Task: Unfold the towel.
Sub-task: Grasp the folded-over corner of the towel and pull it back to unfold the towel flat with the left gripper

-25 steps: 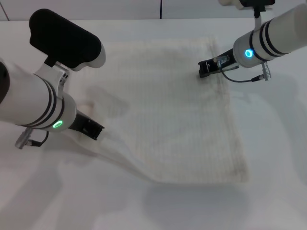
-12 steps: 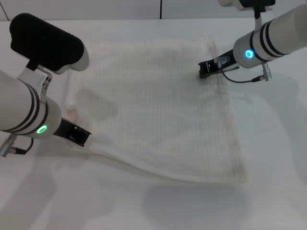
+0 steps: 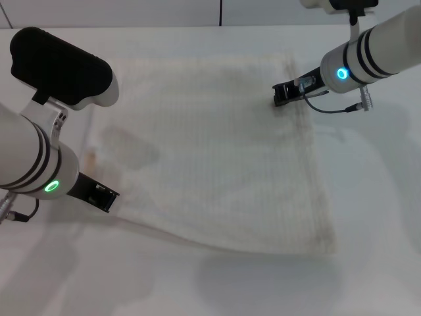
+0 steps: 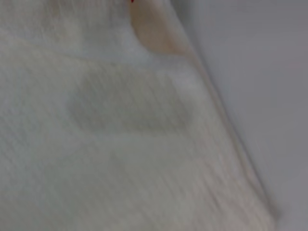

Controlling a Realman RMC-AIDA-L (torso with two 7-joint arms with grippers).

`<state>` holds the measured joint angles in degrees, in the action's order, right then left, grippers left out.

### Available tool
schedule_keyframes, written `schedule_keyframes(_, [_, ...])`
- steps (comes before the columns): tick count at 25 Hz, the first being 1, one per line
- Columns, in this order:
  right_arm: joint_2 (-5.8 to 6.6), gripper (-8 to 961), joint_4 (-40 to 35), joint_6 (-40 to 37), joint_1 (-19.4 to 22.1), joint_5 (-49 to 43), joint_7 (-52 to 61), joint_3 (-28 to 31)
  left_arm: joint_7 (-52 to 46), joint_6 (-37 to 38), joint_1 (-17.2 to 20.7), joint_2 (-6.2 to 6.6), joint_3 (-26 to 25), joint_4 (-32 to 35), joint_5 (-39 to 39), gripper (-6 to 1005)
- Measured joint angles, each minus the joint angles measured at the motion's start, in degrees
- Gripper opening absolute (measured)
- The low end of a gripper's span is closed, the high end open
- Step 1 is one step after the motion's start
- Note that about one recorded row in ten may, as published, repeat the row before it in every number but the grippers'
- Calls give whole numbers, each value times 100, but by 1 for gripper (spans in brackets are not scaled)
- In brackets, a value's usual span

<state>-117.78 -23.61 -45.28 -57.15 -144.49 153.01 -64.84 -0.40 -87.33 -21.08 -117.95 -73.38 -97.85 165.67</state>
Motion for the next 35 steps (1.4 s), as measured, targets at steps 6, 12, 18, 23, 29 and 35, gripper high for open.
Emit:
schedule_keyframes(6, [0,96,-124,-39,75,0,0,6,-6,15,75,5,18,53,6,78])
schedule_keyframes(12, [0,101,-149,-85,89,0,0,7,15,28,174,39,6,85,10,239])
schedule_keyframes(18, [-4,105,-162,-87,91,0,-1,7,-3,11,245,147,-8,217,12,459])
schedule_keyframes(23, [-12,109,-205,-87,106,0,-4,7,-121,-45,292,242,-6,170,20,523])
schedule_keyframes(29, [-33,113,-243,-97,108,-1,-6,7,-191,-10,112,178,63,-71,21,528])
schedule_keyframes(35, [-36,118,-272,-128,107,-1,-9,7,-153,312,-30,77,85,71,18,528])
